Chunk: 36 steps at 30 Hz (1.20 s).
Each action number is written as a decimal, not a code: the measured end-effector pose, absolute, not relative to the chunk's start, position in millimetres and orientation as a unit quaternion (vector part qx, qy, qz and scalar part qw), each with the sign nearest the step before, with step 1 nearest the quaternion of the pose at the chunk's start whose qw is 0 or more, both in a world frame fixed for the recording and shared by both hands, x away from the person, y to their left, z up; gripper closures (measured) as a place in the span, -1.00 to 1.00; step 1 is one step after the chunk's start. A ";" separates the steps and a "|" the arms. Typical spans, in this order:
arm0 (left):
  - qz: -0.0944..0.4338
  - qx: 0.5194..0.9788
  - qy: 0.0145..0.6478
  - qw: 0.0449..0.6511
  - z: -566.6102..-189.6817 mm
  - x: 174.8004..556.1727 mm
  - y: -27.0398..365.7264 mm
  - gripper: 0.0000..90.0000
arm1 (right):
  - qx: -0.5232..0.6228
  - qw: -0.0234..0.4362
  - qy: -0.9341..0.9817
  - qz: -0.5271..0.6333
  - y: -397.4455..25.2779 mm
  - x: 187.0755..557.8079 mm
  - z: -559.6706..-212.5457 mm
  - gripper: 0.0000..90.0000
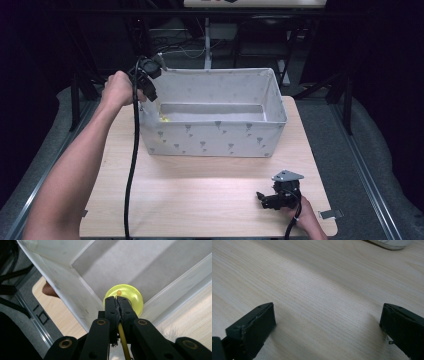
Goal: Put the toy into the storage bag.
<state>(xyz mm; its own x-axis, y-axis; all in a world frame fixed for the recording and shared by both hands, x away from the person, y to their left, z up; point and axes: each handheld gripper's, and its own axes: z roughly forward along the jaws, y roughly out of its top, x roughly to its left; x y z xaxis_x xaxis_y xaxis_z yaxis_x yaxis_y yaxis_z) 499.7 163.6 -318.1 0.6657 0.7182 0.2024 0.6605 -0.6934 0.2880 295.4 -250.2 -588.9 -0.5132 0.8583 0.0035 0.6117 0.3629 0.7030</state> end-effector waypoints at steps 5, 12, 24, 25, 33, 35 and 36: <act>0.142 0.906 0.391 0.082 -330.9 502.6 169.8 0.95 | 0.457 0.186 0.804 0.331 -250.2 295.4 -588.9 -1.00; 0.123 0.904 0.405 0.061 -349.6 506.9 174.6 0.95 | 0.457 0.186 0.804 0.331 -250.2 295.4 -588.9 -1.00; 0.108 0.901 0.418 0.055 -359.8 505.4 175.4 0.92 | 0.457 0.187 0.804 0.331 -250.2 295.3 -588.9 -1.00; 0.114 0.898 0.420 0.066 -355.7 503.6 176.7 0.89 | 0.457 0.187 0.804 0.331 -250.2 295.3 -588.9 -1.00; 0.141 0.887 0.423 0.117 -330.7 490.1 186.2 0.17 | 0.457 0.187 0.804 0.331 -250.2 295.4 -588.9 -1.00; 0.153 0.881 0.426 0.138 -320.2 481.3 192.3 -0.16 | 0.457 0.186 0.804 0.331 -250.1 295.4 -588.9 -1.00; 0.156 0.880 0.426 0.142 -317.5 478.0 194.5 -0.23 | 0.457 0.186 0.804 0.332 -250.2 295.4 -588.9 -1.00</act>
<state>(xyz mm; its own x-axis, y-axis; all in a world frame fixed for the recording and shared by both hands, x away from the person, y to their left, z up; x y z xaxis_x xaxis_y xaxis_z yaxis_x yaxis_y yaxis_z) 478.0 194.5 -317.5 0.5879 0.7941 0.1542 0.7055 -0.5965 0.3827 295.4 -250.2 -588.9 -0.5127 0.8586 0.0038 0.6117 0.3622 0.7033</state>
